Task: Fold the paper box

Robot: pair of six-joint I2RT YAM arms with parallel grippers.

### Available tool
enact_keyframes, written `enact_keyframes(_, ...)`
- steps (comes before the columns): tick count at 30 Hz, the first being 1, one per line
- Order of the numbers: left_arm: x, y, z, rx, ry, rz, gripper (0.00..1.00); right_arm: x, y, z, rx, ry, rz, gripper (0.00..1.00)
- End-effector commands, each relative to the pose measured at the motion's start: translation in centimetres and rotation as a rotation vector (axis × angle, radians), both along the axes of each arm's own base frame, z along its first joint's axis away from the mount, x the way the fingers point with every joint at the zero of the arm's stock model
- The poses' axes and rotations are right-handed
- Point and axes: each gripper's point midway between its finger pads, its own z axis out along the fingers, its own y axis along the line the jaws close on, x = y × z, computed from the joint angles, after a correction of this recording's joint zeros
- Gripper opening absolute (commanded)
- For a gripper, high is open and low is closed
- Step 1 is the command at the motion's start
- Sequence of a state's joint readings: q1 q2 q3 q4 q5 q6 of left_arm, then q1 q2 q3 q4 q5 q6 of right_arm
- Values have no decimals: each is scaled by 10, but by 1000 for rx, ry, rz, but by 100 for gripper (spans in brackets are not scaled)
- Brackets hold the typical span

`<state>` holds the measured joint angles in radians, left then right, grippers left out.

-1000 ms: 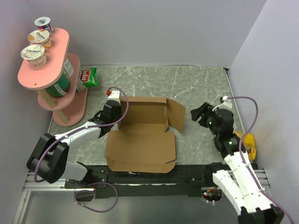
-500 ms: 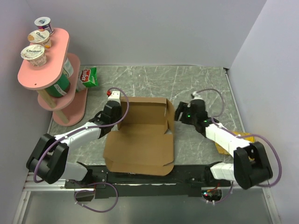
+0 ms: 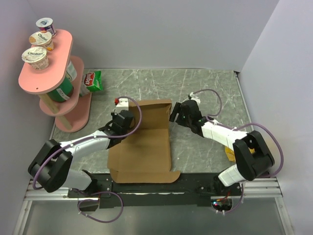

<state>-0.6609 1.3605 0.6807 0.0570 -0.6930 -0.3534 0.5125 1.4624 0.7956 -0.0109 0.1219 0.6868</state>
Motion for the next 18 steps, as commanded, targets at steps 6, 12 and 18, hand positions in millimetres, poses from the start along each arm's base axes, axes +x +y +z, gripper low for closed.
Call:
enact_keyframes(6,-11,-32,7,65,-71,-70,1,44,38,57,130,-95,-21,86)
enact_keyframes(12,-10,-34,5,80,-63,-81,1,51,25,74,142,-136,-52,86)
enact_keyframes(18,-4,-48,3,32,3,-116,1,43,22,68,127,-114,-26,89)
